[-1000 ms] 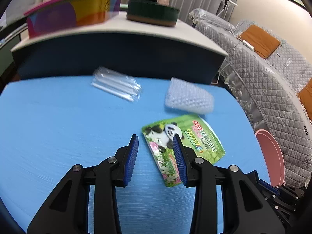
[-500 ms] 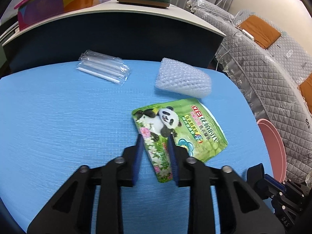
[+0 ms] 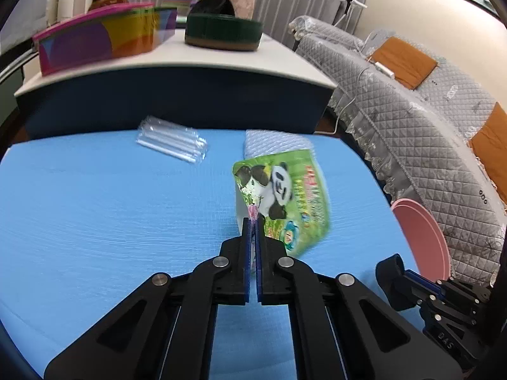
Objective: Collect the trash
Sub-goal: 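Grasp the green panda snack bag with the left gripper and lift it, then carry the snack bag in the left gripper and elastic band in the right over the pink bin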
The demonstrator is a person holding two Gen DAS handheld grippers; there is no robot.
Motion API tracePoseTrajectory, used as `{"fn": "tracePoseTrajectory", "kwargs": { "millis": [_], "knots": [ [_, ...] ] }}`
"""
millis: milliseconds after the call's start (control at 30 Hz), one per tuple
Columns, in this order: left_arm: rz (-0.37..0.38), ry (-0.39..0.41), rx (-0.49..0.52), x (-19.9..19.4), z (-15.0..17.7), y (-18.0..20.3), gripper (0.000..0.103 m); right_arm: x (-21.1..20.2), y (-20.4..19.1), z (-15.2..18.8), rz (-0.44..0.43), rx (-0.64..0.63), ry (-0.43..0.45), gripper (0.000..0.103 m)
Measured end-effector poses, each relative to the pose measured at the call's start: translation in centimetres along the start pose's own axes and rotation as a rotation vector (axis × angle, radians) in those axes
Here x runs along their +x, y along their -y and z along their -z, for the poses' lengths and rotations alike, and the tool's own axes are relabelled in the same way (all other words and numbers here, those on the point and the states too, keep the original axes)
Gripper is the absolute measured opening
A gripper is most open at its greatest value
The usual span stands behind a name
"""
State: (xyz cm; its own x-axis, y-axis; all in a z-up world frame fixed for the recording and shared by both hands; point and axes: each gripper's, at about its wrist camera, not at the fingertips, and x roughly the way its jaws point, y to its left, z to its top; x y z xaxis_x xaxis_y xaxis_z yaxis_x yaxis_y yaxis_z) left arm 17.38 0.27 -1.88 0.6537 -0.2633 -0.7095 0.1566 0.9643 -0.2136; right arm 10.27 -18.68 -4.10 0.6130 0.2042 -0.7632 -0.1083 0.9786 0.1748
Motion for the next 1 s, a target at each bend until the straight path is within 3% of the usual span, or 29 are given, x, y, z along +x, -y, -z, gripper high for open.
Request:
{"fn": "tracePoseTrajectory", "kwargs": {
  "millis": [500, 1000],
  "knots": [
    [-0.012, 0.123, 0.069, -6.6, 0.6, 0.9, 0.000, -4.2, -0.7, -0.1, 0.030, -0.010, 0.113, 0.009],
    [0.005, 0.159, 0.086, -9.0, 2.2, 3.1, 0.000, -7.8, 0.4, 0.3, 0.078, -0.007, 0.204, 0.009]
  ]
}}
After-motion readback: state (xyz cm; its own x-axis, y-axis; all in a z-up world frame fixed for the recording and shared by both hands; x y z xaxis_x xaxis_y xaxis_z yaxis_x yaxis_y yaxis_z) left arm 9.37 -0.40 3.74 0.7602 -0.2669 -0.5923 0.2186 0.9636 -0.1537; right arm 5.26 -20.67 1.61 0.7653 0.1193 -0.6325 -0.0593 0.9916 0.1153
